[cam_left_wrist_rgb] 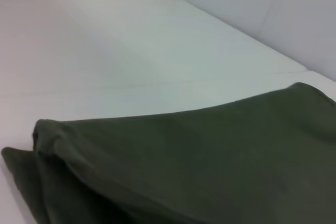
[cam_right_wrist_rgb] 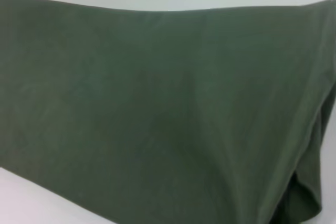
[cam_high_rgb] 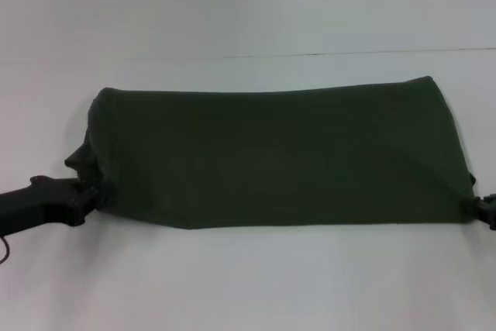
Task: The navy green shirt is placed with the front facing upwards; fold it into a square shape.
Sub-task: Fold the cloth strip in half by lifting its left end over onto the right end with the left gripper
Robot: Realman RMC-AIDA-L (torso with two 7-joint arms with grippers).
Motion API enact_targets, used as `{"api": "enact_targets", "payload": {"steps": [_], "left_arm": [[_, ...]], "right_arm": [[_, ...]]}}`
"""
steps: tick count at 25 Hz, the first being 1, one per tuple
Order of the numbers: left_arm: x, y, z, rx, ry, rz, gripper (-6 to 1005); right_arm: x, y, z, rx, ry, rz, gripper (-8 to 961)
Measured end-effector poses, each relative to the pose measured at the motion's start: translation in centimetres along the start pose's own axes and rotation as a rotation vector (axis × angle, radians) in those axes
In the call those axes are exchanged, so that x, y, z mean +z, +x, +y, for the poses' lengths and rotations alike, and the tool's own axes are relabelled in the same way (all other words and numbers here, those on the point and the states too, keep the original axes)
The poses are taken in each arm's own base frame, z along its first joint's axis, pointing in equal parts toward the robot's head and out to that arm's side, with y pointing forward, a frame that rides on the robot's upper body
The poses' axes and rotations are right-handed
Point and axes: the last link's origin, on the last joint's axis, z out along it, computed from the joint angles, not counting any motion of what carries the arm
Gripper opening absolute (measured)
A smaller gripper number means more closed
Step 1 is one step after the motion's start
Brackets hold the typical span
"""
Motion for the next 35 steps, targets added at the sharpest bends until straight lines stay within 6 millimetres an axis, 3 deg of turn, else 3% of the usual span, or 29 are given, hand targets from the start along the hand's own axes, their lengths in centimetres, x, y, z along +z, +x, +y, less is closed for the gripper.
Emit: {"api": "enact_targets", "payload": {"steps": [9, 21, 28, 35], "left_arm": [[-2.6, -1.2, 1.7, 0.033, -0.104, -0.009, 70], [-6.2, -4.0, 3.5, 0.023, -0.186, -0.089, 77], [-6.8, -4.6, 3.5, 0.012, -0.166, -0.09, 81], [-6.6, -4.5, 3.4, 0.005, -0.169, -0.084, 85]], "right_arm": [[-2.1, 3.1, -0.2, 0.022, -0.007, -0.052, 16], [-3.9, 6.9, 1.2, 0.057, -0.094, -0.056, 17], [-4.3, 8.1, 1.4, 0.066, -0.096, -0.058, 17], [-4.8, 7.9, 1.2, 0.065, -0.096, -0.083, 30]]}}
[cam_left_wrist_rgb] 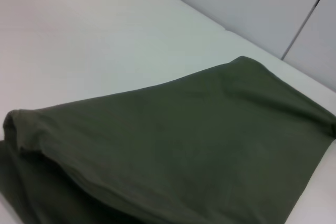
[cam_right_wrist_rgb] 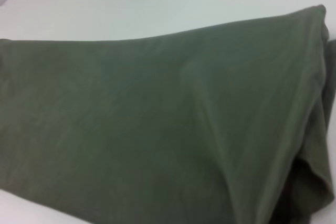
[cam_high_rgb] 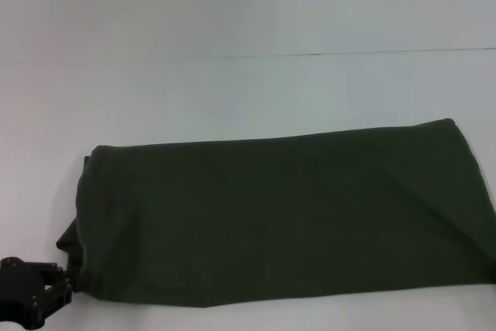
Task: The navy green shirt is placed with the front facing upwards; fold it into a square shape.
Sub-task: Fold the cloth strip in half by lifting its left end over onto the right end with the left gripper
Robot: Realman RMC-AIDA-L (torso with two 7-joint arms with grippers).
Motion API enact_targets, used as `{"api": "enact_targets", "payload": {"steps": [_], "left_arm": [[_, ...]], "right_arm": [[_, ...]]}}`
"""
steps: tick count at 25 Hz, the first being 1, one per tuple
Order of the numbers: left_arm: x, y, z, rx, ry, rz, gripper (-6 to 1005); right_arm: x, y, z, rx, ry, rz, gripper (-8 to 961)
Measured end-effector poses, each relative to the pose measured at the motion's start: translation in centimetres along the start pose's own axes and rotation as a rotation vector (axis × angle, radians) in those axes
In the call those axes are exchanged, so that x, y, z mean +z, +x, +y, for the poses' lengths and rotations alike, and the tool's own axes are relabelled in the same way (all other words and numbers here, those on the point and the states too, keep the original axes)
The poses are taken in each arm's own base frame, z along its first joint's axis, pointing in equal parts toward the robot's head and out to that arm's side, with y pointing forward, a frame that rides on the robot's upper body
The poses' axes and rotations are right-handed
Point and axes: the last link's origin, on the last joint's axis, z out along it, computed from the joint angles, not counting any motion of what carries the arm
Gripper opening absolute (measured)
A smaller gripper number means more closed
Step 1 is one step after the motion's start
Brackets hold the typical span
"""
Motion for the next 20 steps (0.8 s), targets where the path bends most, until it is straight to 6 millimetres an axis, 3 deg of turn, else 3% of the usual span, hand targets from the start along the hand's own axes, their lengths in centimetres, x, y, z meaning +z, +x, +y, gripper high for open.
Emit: {"api": "enact_targets", "payload": {"steps": [7, 10, 20], "left_arm": [[0.1, 0.2, 0.0, -0.005, -0.007, 0.013, 89], [-0.2, 0.4, -0.3, -0.02, 0.015, 0.041, 220], [-0.6, 1.2, -2.0, -0.112, 0.126, 0.11, 545]], "right_arm": [[-0.3, -0.5, 0.1, -0.041, -0.011, -0.007, 124], [-0.6, -1.0, -0.6, -0.048, 0.033, -0.026, 164], [-0.8, -3.7, -2.7, -0.062, 0.159, -0.113, 587]]}}
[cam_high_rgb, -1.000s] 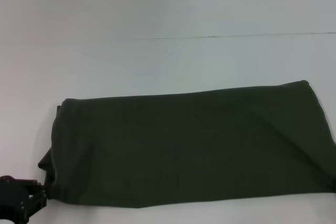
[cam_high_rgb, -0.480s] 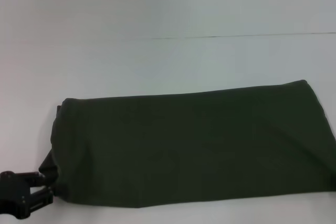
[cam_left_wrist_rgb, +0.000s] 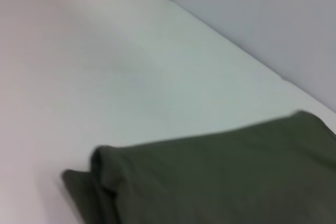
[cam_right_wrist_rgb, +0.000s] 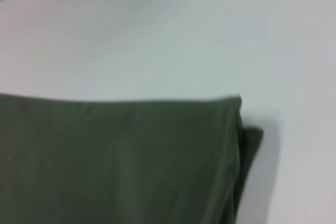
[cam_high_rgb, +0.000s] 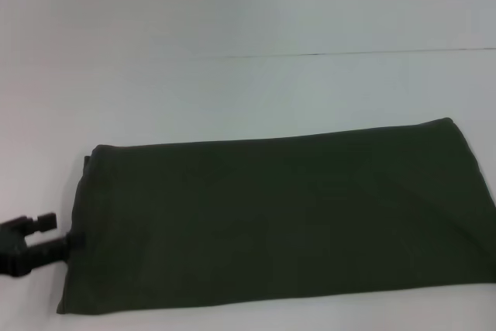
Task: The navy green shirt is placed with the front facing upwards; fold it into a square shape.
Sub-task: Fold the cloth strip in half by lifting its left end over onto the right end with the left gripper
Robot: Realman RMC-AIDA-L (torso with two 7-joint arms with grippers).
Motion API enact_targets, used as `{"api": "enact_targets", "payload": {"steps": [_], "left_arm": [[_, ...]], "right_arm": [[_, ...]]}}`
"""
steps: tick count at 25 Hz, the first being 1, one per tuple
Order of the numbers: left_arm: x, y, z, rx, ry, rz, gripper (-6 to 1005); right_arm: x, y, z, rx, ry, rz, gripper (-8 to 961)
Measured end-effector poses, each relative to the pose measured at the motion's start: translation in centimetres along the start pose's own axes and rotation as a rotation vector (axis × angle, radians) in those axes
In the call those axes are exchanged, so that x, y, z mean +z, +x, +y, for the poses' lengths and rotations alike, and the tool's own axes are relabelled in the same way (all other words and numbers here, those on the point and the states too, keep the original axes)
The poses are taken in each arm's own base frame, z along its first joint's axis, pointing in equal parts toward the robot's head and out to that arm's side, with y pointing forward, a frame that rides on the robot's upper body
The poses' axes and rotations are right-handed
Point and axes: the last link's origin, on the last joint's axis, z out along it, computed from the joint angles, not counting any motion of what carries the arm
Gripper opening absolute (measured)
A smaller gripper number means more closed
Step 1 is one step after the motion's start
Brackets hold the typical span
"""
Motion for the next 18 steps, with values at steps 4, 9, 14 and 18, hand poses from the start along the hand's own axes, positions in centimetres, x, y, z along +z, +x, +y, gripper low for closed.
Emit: {"api": "enact_targets", "payload": {"steps": [4, 9, 14, 18], "left_arm": [[1.0, 0.9, -0.8, -0.075, 0.039, 0.01, 688], [1.8, 1.4, -1.2, -0.15, 0.048, -0.01, 768], [2.0, 1.6, -1.5, -0.191, 0.069, -0.004, 769], [2.0, 1.6, -1.7, -0.23, 0.087, -0.003, 763]], "right_arm": [[1.2, -2.2, 0.3, -0.051, -0.023, -0.037, 860], [2.7, -4.7, 1.5, -0.124, -0.09, -0.082, 915], [3.1, -6.4, 3.0, -0.2, -0.18, -0.155, 915], [3.8, -6.7, 4.8, -0.274, -0.284, -0.183, 914]]}}
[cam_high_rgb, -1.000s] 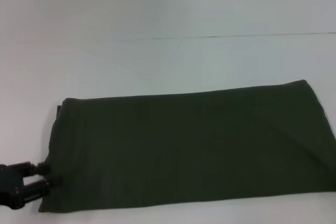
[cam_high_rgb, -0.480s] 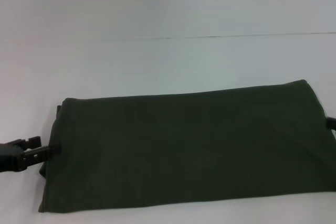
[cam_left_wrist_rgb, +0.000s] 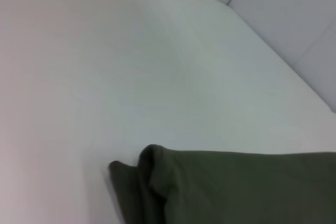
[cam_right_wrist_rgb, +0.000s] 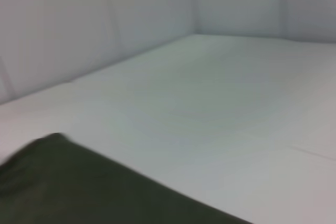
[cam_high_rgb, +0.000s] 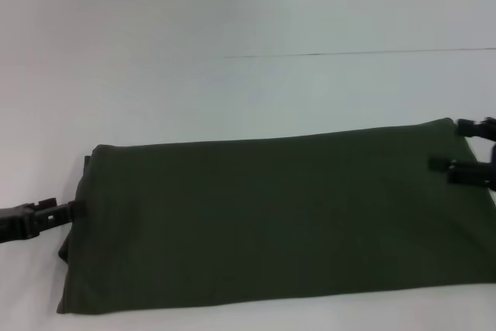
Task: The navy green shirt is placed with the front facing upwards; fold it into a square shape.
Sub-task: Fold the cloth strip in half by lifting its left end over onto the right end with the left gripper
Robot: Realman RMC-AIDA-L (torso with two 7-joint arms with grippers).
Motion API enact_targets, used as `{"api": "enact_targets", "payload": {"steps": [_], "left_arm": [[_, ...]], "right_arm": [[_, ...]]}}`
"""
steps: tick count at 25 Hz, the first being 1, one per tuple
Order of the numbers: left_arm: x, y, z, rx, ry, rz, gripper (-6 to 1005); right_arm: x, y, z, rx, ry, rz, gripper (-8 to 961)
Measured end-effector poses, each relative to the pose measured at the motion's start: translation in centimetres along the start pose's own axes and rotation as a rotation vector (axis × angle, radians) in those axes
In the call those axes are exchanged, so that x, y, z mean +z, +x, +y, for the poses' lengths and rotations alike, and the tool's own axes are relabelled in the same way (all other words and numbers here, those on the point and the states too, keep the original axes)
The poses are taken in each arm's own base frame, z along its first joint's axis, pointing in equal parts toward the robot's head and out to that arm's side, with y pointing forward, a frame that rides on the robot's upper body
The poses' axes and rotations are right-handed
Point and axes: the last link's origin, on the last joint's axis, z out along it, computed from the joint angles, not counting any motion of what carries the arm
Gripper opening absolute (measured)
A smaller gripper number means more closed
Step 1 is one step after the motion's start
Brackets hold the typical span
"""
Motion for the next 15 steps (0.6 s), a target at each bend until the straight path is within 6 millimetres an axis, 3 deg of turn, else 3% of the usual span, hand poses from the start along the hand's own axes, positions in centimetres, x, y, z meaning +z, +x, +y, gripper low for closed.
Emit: {"api": "enact_targets", "payload": {"steps": [7, 15], "left_arm": [[-0.8, 0.2, -0.5, -0.078, 0.045, -0.003, 763], [0.3, 1.5, -0.1, -0.132, 0.12, -0.135, 763]], "right_arm": [[2.4, -0.1, 1.9, -0.042, -0.132, -0.019, 915], [4.0, 0.3, 2.2, -0.015, -0.146, -0.017, 908]]}}
